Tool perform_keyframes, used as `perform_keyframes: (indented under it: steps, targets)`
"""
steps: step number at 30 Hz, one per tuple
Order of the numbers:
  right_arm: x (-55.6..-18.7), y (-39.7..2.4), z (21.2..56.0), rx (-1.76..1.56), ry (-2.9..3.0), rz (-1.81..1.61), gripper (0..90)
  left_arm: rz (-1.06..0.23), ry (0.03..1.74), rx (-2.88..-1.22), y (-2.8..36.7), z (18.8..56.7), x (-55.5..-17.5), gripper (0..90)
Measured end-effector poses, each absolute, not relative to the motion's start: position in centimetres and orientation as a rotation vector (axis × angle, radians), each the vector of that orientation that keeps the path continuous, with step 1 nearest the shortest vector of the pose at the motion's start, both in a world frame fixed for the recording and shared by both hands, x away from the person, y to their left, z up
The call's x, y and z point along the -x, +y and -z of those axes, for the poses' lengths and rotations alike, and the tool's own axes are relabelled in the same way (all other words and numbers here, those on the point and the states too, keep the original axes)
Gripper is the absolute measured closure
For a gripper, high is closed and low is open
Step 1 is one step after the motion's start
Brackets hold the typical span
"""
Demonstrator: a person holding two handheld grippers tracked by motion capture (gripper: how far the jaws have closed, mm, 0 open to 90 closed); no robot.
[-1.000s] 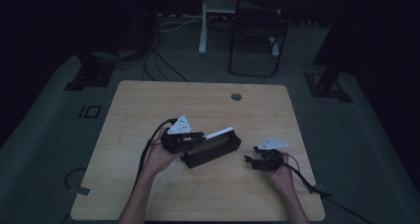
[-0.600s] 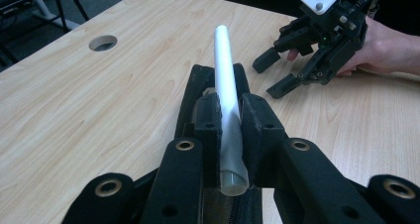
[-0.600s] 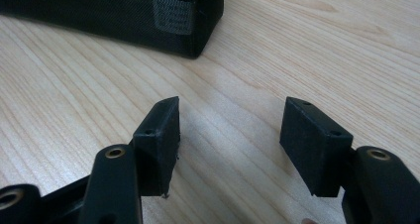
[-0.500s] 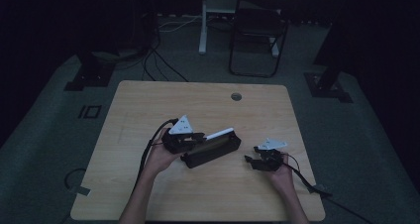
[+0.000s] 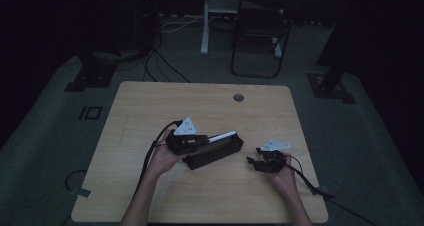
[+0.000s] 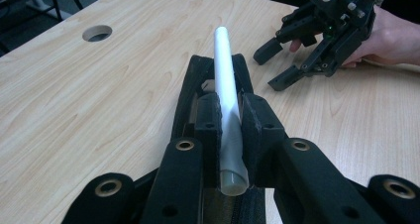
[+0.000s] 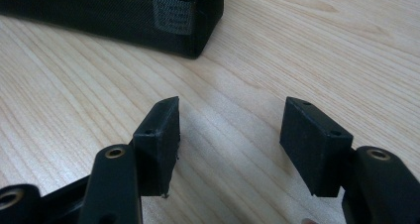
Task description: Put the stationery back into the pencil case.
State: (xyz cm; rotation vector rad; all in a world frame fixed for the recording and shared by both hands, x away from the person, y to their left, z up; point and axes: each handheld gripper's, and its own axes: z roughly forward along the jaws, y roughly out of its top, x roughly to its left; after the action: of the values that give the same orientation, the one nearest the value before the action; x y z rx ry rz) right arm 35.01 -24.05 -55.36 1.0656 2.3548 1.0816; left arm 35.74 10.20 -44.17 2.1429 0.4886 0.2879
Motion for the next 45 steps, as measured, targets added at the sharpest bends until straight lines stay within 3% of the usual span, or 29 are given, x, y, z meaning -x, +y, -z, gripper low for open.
perform_keyframes:
  steps: [33,40,45]
  targets:
    - [-35.0,-24.0,55.4,-1.066,2.357,-1.082,40.5,-0.295,0.516,-2.236,8.7,46.1,-36.6,78.0]
    - [-35.0,-24.0,55.4,-1.063,2.358,-1.082,40.3,-0.348,0.561,-2.195,9.3,45.5,-36.5,54.9]
    - [-35.0,-24.0,55.4,-1.063,2.358,-1.082,40.3,-0.385,0.6,-2.154,10.9,44.7,-36.5,48.7]
